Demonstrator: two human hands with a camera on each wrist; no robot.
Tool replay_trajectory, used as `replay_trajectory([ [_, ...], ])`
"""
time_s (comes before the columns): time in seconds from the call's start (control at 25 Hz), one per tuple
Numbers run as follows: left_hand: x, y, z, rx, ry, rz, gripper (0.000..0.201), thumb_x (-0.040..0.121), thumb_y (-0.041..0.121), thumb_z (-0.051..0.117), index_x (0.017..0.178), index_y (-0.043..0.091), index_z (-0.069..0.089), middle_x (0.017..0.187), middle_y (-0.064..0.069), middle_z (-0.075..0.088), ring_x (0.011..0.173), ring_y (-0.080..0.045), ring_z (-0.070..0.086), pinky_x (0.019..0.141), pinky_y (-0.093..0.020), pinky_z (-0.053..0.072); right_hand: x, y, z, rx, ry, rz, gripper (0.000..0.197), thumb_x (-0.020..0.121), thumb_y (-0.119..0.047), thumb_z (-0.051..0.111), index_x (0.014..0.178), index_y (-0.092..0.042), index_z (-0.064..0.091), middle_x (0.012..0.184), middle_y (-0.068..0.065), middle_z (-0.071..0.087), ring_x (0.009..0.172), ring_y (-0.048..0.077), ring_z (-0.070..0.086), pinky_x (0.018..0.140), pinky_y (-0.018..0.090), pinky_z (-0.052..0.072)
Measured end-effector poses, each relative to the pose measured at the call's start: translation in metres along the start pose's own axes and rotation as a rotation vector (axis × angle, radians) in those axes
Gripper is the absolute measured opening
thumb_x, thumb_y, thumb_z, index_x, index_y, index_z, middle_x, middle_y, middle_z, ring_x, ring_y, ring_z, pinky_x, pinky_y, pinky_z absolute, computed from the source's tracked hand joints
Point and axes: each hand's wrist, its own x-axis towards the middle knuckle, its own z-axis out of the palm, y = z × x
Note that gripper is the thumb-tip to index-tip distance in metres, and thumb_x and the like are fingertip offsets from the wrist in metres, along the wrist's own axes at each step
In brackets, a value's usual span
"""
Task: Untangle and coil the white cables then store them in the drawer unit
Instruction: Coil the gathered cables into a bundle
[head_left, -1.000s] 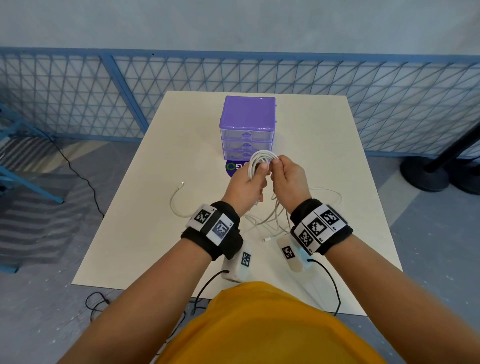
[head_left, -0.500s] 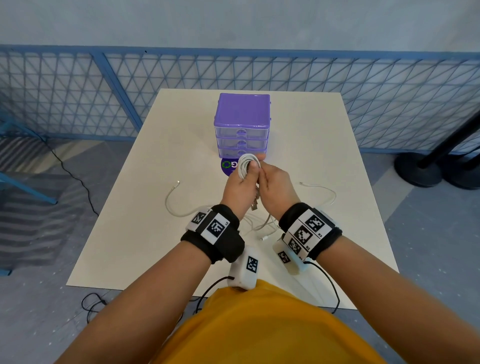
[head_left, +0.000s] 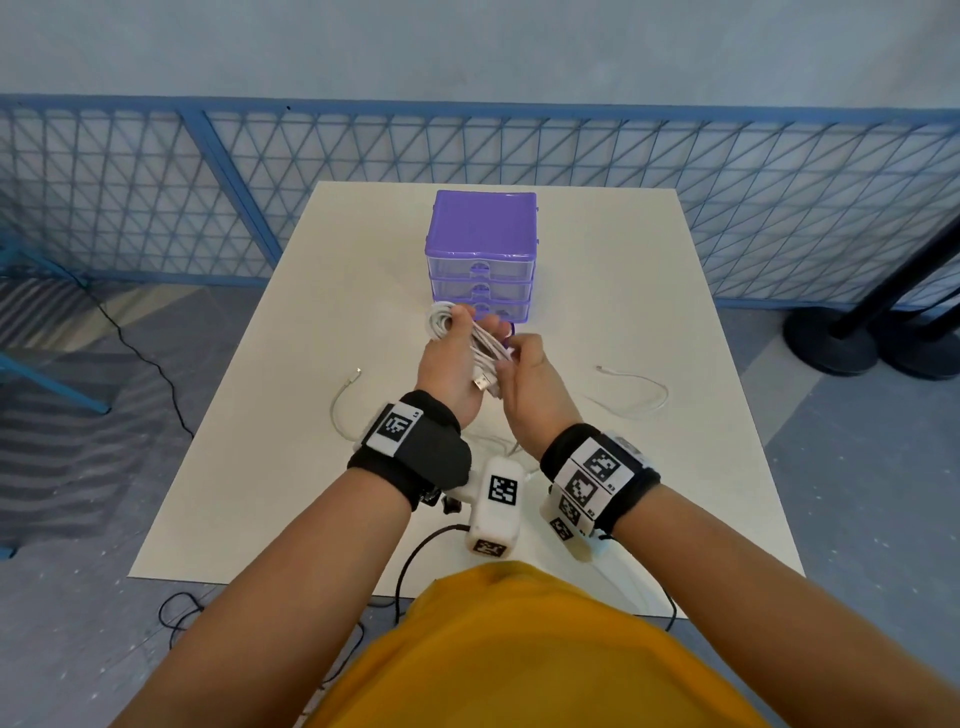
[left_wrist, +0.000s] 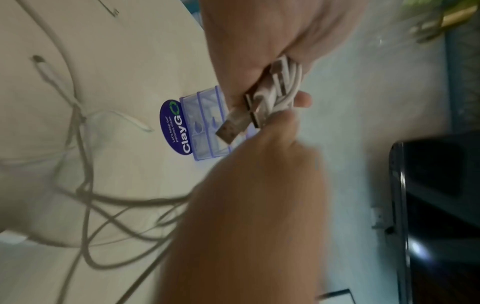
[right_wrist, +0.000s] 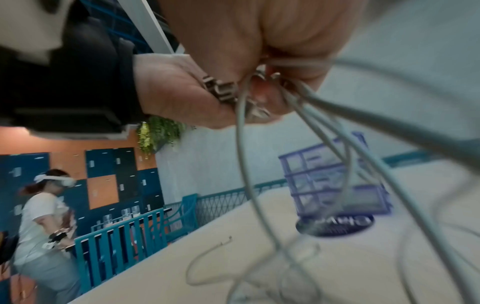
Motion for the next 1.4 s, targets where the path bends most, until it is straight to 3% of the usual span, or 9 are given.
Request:
replay_trajectory([
  [0.08,0.004,0.012,-0.002,-0.088,0.017,0.02,0.024,0.097,0.031,0.041,0.08,0.018,0.052,0.066,0.004,0.052,0.063,-0.011,0.056,0.078,-0.037,0.052,-0.007,0.014,-0.001,-0.171,-0.081,0.031,0.024,0.094,-0.019,0.038,0.109,0.0,0.04,0.091,0.021,0.06,0.074,0.03,0.052,0.066,0.034,0.035],
  [0.24,0.012,0.027,-0.012,-0.144,0.023,0.077,0.028,0.098,0.031,0.038,0.073,0.02,0.047,0.045,0.009,0.039,0.039,-0.006,0.038,0.046,-0.017,0.041,-0.004,0.043,-0.009,-0.408,-0.296,0.013,0.027,0.094,-0.023,0.04,0.102,0.003,0.045,0.089,0.031,0.063,0.082,0.042,0.057,0.067,0.039,0.038],
  [0.44,0.02,0.037,-0.02,-0.135,0.008,0.122,0.027,0.098,0.032,0.038,0.075,0.021,0.047,0.043,0.01,0.039,0.037,-0.006,0.036,0.043,-0.016,0.038,0.005,0.078,-0.023,-0.363,-0.319,0.043,0.027,0.088,-0.026,0.052,0.093,0.0,0.054,0.096,0.023,0.062,0.091,0.035,0.056,0.074,0.033,0.038],
  [0.64,0.025,0.043,-0.027,-0.095,0.022,0.181,0.025,0.097,0.032,0.039,0.077,0.022,0.048,0.045,0.01,0.04,0.039,-0.005,0.037,0.048,-0.02,0.037,0.007,0.082,-0.036,0.03,-0.072,-0.027,0.03,0.077,-0.038,0.045,0.077,-0.01,0.056,0.067,-0.003,0.047,0.058,0.0,0.045,0.058,0.01,0.034],
  [0.76,0.031,0.048,-0.033,-0.092,0.057,0.209,0.026,0.098,0.033,0.037,0.076,0.022,0.048,0.045,0.01,0.039,0.039,-0.006,0.036,0.05,-0.022,0.036,0.014,0.079,-0.045,0.292,0.039,0.095,0.028,0.074,-0.037,0.044,0.063,-0.012,0.05,0.062,0.002,0.045,0.056,0.008,0.04,0.057,0.016,0.034],
  [0.96,0.038,0.051,-0.043,-0.051,0.058,0.232,0.025,0.097,0.033,0.039,0.076,0.023,0.047,0.043,0.012,0.039,0.038,-0.005,0.035,0.05,-0.021,0.033,0.037,0.079,-0.057,0.504,0.262,0.337,0.031,0.089,-0.002,0.039,0.061,-0.015,0.044,0.058,0.003,0.035,0.05,0.014,0.038,0.058,0.027,0.044],
  [1.2,0.042,0.05,-0.053,-0.02,0.106,0.259,0.025,0.097,0.03,0.04,0.075,0.022,0.047,0.041,0.012,0.038,0.038,-0.005,0.034,0.047,-0.02,0.033,0.056,0.07,-0.082,1.102,0.456,0.48,0.028,0.091,-0.002,0.034,0.066,-0.013,0.043,0.049,-0.003,0.034,0.044,0.01,0.031,0.056,0.028,0.043],
  [1.32,0.037,0.047,-0.049,0.19,0.132,0.315,0.024,0.096,0.028,0.044,0.074,0.022,0.05,0.043,0.011,0.039,0.038,-0.004,0.035,0.046,-0.021,0.034,0.054,0.062,-0.079,0.761,0.297,0.382,0.025,0.091,-0.009,0.045,0.066,-0.014,0.05,0.056,0.0,0.034,0.049,0.01,0.034,0.056,0.025,0.048],
  [1.4,0.031,0.041,-0.04,0.536,0.071,0.418,0.024,0.095,0.026,0.047,0.071,0.023,0.051,0.05,0.01,0.044,0.04,-0.002,0.041,0.047,-0.019,0.035,0.052,0.053,-0.071,0.499,0.175,0.319,0.028,0.091,-0.014,0.047,0.063,-0.013,0.053,0.058,0.002,0.033,0.051,0.013,0.034,0.052,0.025,0.051],
])
